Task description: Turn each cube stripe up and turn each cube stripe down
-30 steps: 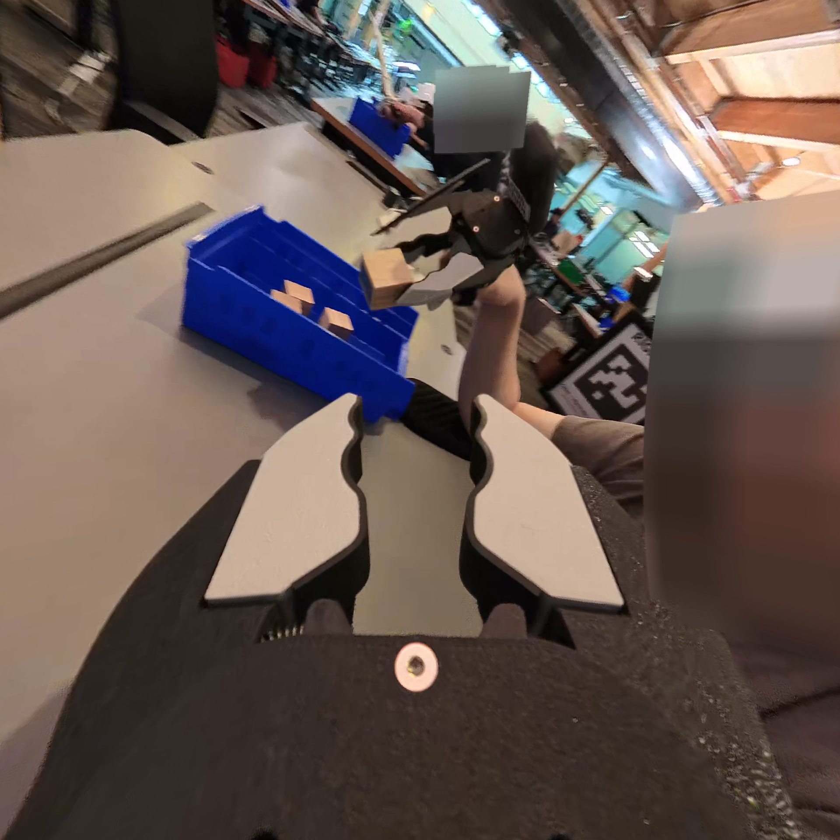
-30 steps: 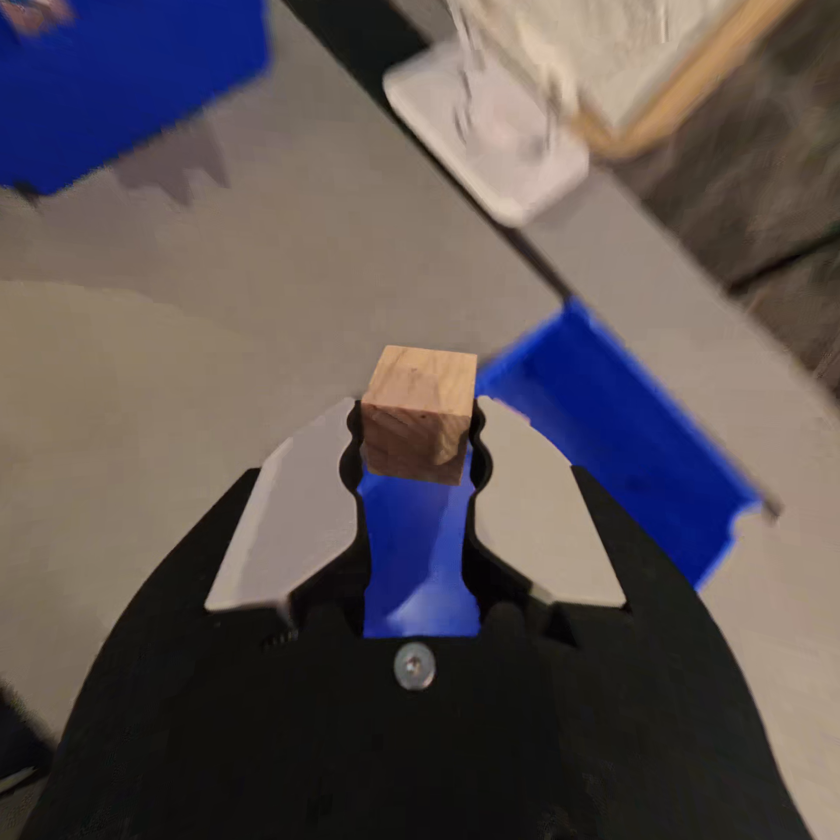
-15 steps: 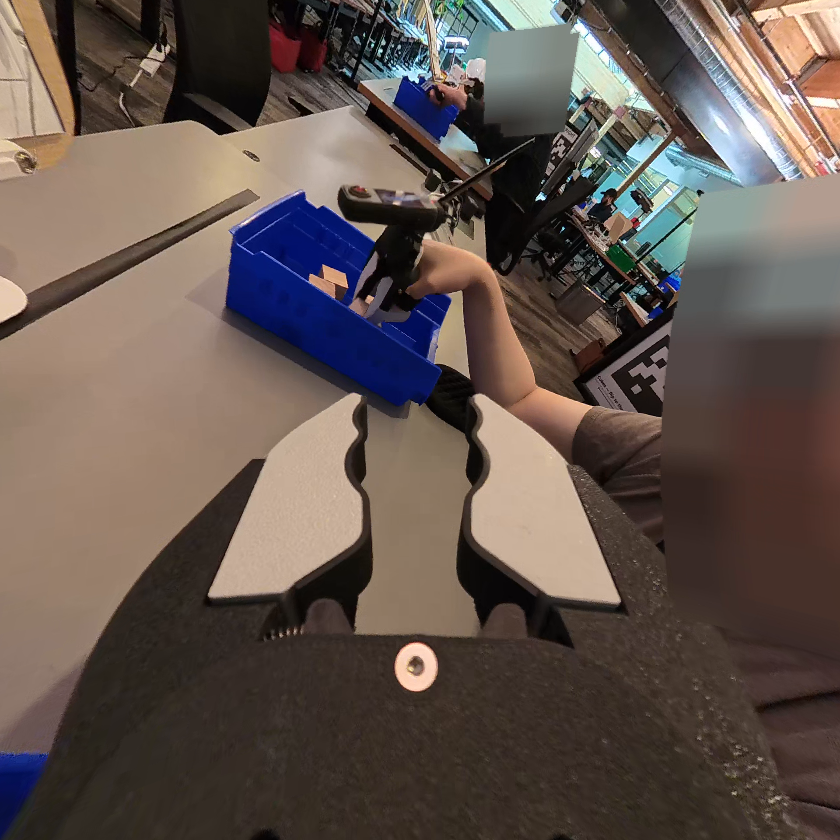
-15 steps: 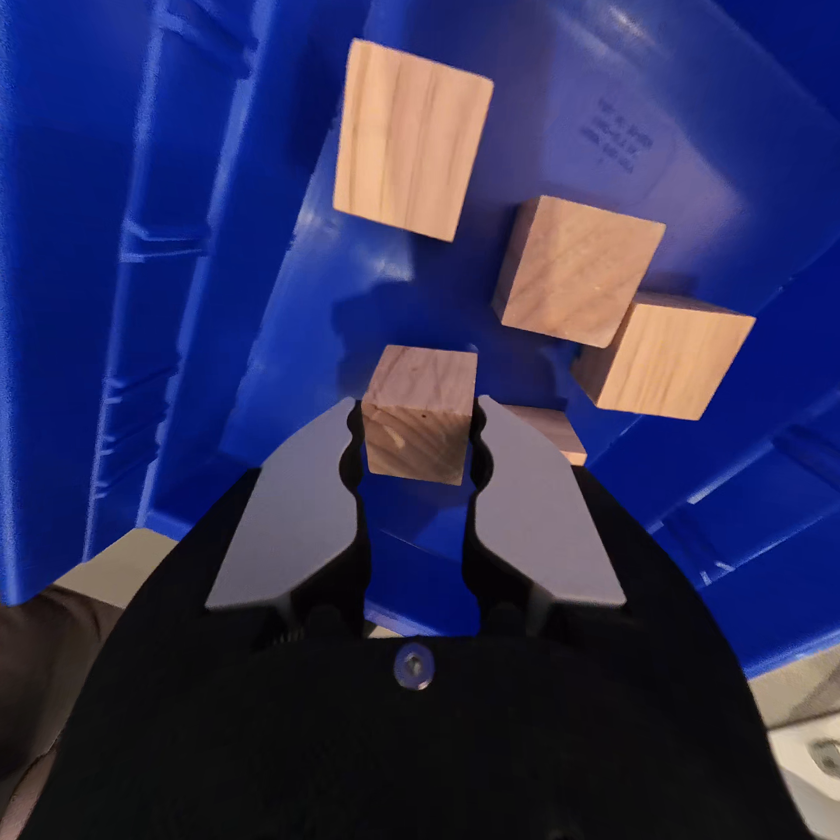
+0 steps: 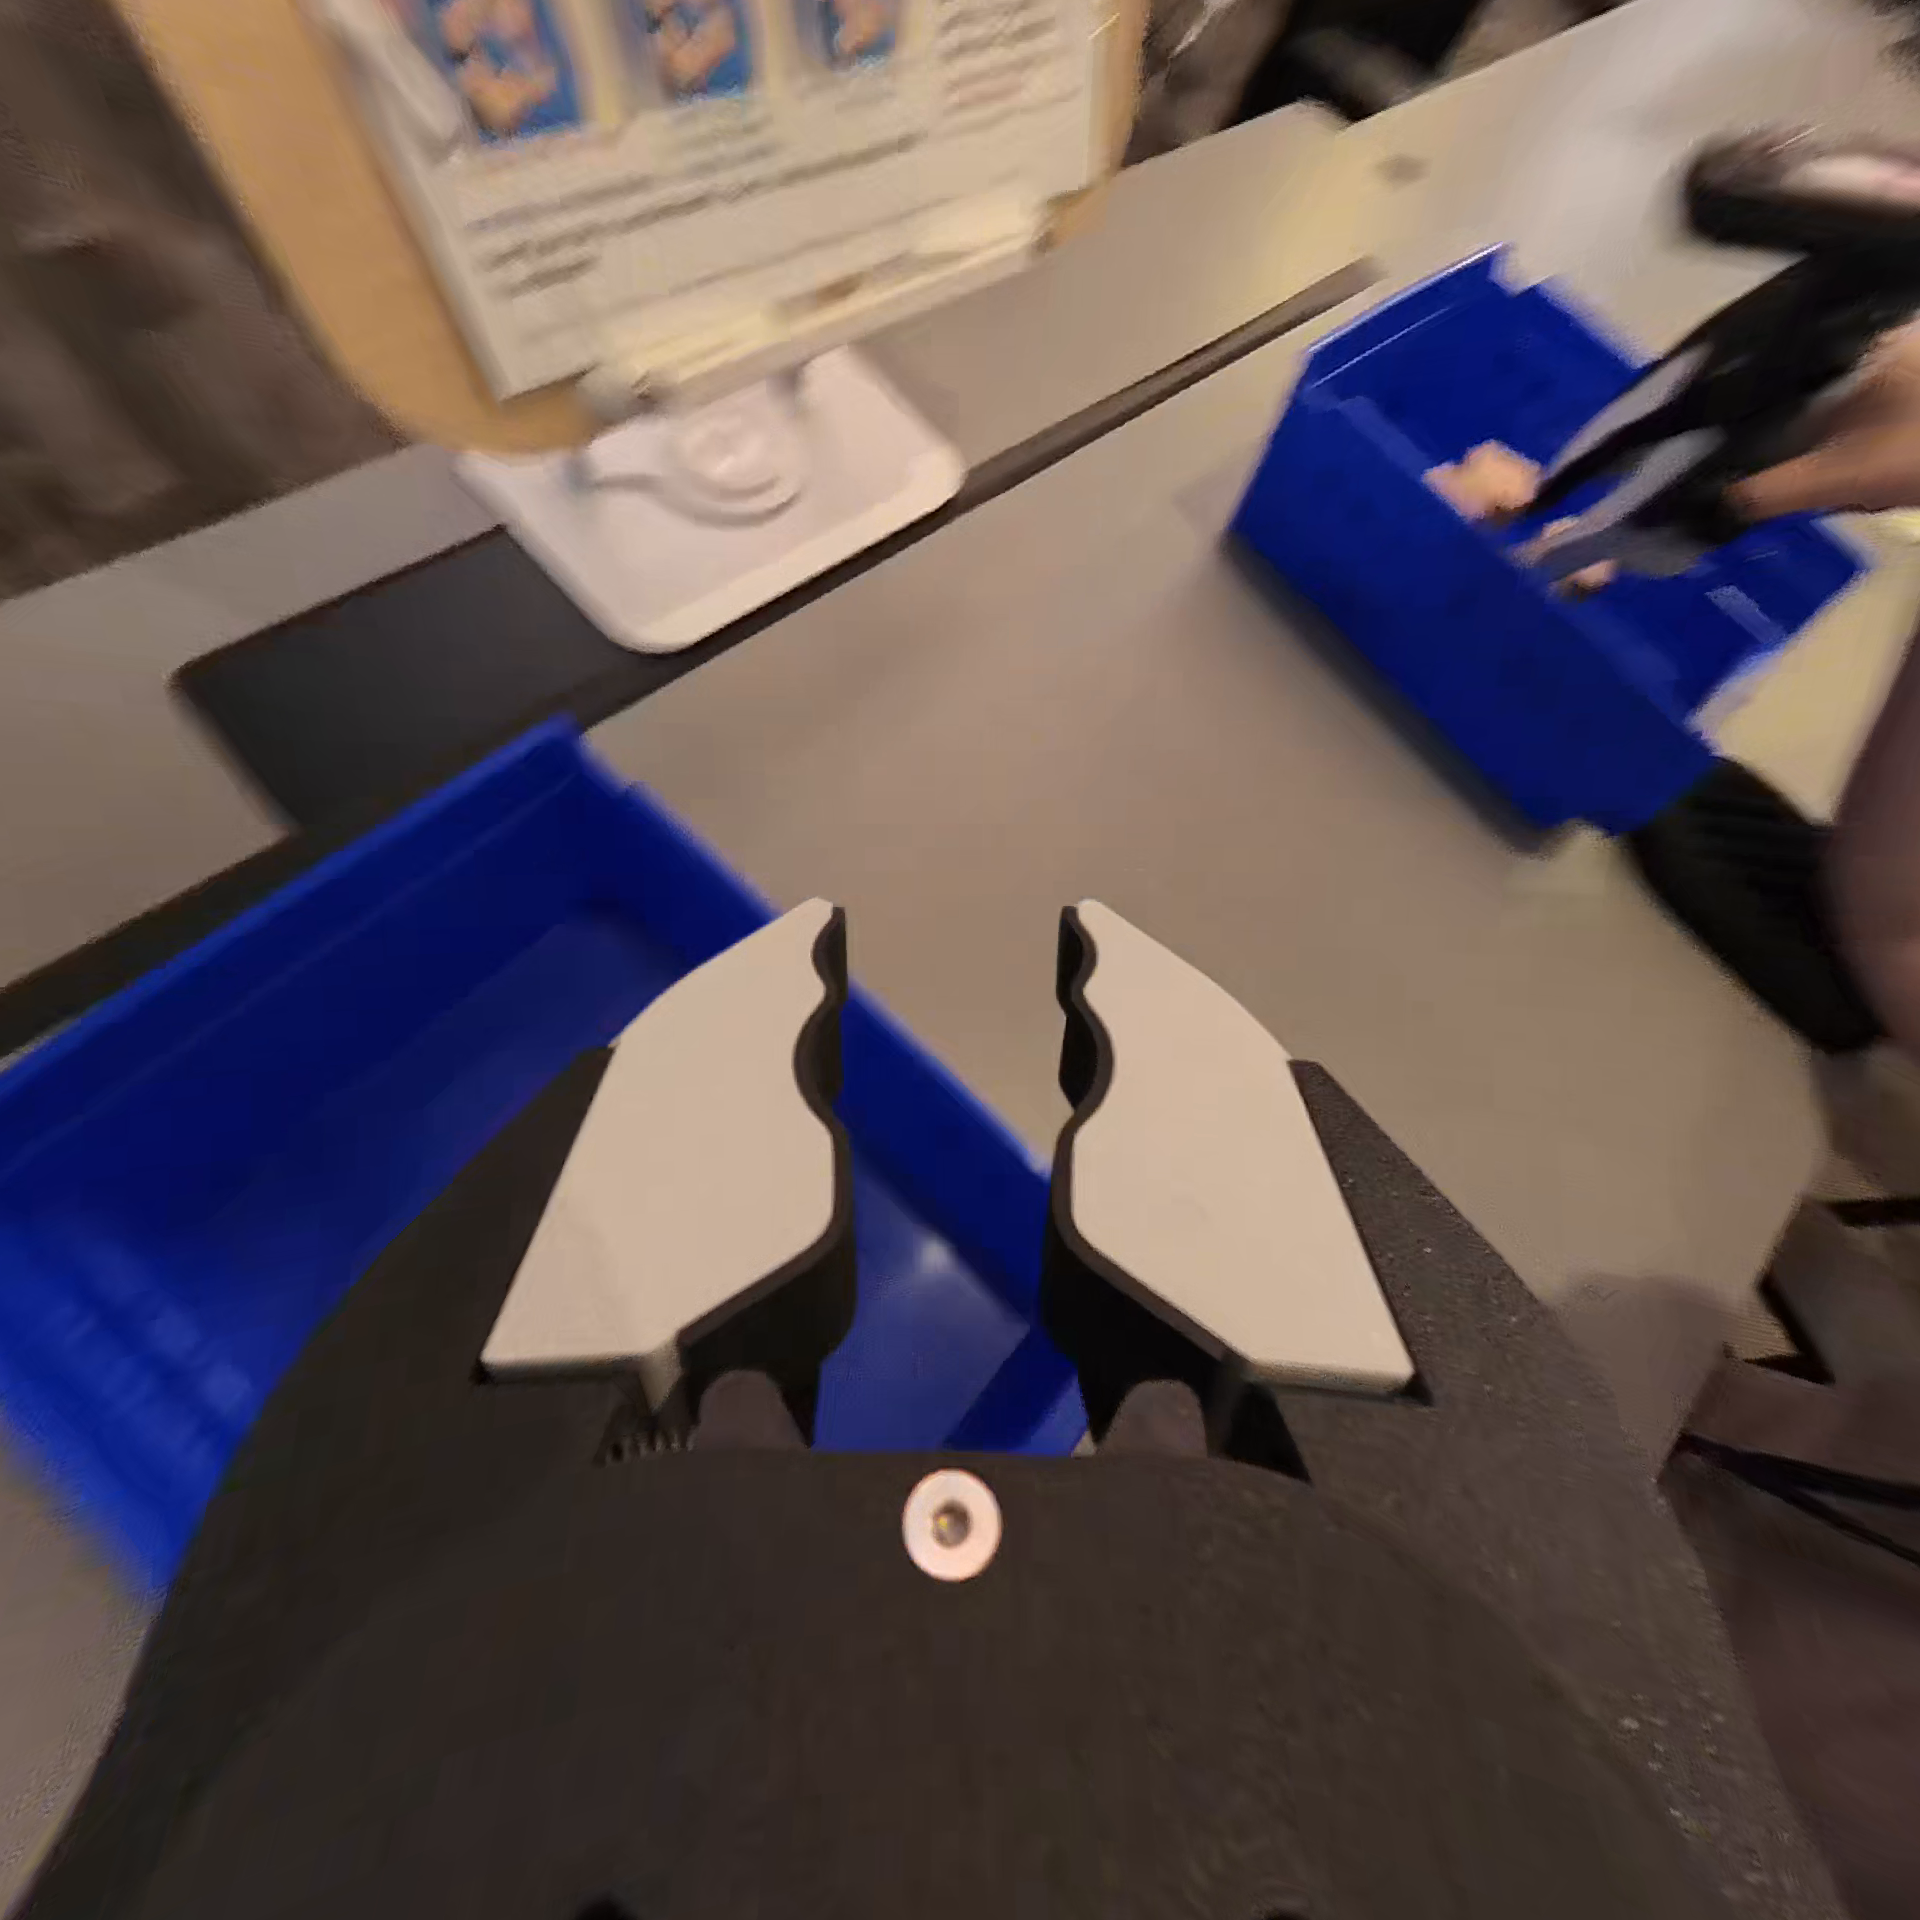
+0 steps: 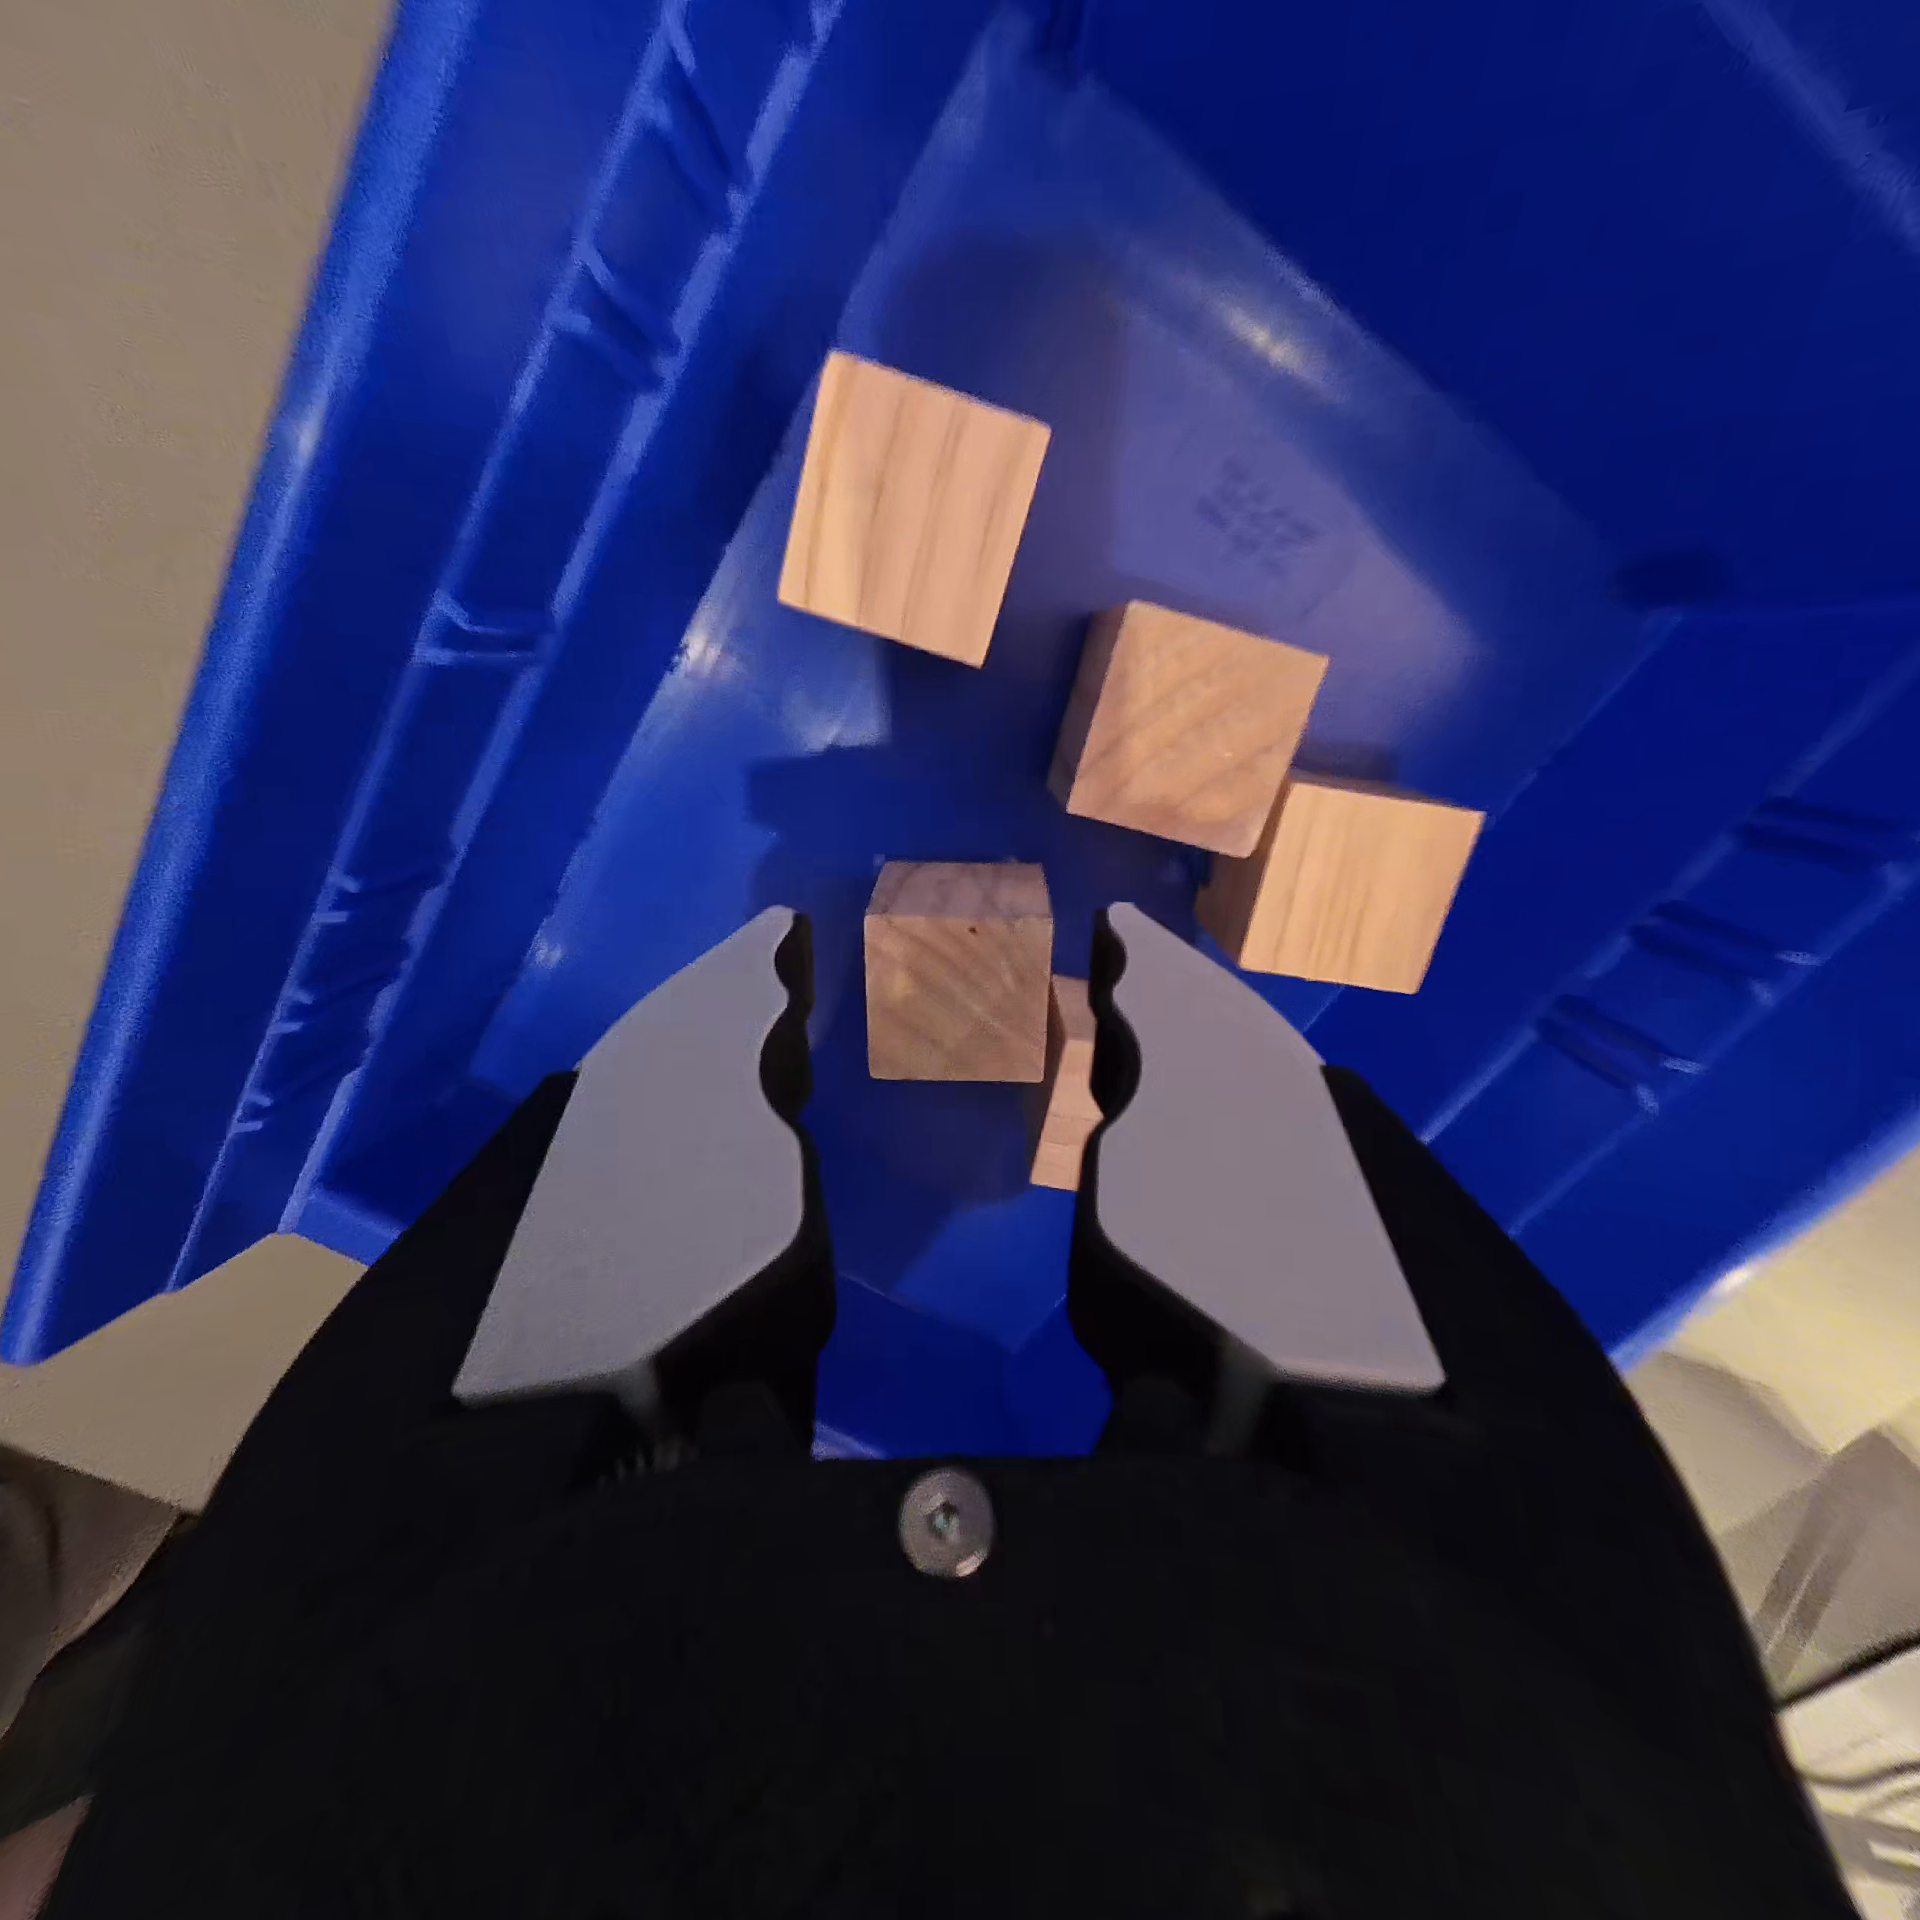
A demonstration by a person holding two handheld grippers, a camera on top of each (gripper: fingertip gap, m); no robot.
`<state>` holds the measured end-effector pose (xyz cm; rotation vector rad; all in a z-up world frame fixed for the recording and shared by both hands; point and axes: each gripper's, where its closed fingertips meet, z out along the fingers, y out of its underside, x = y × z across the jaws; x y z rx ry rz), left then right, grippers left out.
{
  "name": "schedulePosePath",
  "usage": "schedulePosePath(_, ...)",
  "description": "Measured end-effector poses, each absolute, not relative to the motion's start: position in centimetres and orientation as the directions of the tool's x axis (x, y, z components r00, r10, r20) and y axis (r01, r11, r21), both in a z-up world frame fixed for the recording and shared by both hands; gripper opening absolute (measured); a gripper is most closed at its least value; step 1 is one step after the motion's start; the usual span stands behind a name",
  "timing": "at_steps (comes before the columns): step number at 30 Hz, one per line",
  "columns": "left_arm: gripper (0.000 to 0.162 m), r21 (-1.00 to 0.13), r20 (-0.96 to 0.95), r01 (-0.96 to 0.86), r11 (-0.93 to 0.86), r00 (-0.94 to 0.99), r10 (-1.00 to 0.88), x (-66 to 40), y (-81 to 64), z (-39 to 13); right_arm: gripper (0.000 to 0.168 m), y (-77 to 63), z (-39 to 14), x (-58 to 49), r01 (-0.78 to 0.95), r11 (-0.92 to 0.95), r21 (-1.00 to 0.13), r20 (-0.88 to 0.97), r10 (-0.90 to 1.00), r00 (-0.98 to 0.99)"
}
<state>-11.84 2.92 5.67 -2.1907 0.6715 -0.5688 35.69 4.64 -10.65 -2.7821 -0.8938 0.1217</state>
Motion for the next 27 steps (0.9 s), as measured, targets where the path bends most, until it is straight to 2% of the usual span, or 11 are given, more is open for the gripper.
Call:
schedulePosePath(4,0.037,-0.63,0.129,-0.281,-0.724,0.881,-0.454,-17.5,2.2,2.6,0.053,4.9,-9.9,35.7,0.567,-0.779,-0.269,-0.016,0.592,0.806)
schedulePosePath(8,0.037,-0.583,0.08,-0.268,-0.767,0.921,-0.382,-20.9,3.0,0.9,0.053,4.6,-10.8,35.4,0.573,-0.782,-0.246,-0.06,0.602,0.796)
schedulePosePath(12,0.037,-0.477,0.034,-0.414,-0.775,0.873,-0.487,-21.6,2.6,-2.3,0.053,4.5,-11.3,35.2,0.584,-0.779,-0.228,-0.064,0.611,0.789)
schedulePosePath(16,0.039,-0.265,0.013,-0.521,-0.811,0.839,-0.544,-23.0,1.1,-6.5,0.053,4.5,-11.2,34.9,0.592,-0.771,-0.235,-0.062,0.62,0.782)
schedulePosePath(18,0.04,-0.186,0.003,-0.518,-0.835,0.85,-0.527,-23.8,0.7,-7.8,0.053,4.5,-11.2,34.8,0.597,-0.767,-0.237,-0.065,0.626,0.777)
schedulePosePath(21,0.042,-0.149,0.007,-0.501,-0.852,0.861,-0.508,-24.1,0.9,-8.8,0.052,4.4,-11.1,34.8,0.598,-0.765,-0.239,-0.067,0.628,0.776)
schedulePosePath(24,0.049,-0.062,-0.032,-0.495,-0.867,0.869,-0.494,-25.2,0.7,-10.1,0.053,4.4,-11.1,34.7,0.602,-0.761,-0.242,-0.068,0.632,0.772)
schedulePosePath(27,0.044,-0.007,-0.041,-0.485,-0.874,0.874,-0.485,-25.4,0.7,-11.2,0.052,4.4,-11.1,34.6,0.605,-0.759,-0.242,-0.072,0.636,0.769)
